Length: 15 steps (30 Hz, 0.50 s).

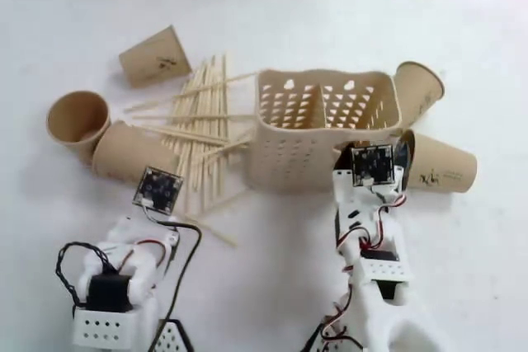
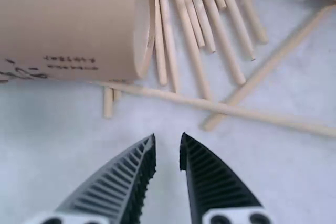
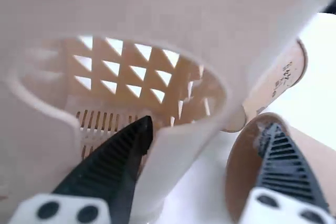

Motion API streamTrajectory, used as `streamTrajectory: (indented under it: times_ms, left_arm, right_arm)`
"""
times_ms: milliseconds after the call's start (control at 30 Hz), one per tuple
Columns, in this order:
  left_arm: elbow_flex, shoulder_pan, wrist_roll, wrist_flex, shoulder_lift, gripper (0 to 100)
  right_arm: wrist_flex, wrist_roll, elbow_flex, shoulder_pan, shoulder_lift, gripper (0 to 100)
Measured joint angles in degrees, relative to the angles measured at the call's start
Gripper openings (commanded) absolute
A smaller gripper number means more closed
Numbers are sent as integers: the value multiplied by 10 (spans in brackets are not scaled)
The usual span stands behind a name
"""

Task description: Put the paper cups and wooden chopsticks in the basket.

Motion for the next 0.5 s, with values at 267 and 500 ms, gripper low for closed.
streamTrajectory:
  times_ms: [267, 500]
  left_arm:
    - [0, 0, 0, 0, 0, 95]
    - [0, 0, 0, 0, 0, 95]
  right_arm:
    - [34, 0, 1, 0, -53, 194]
    - [229, 0, 4, -3, -222, 240]
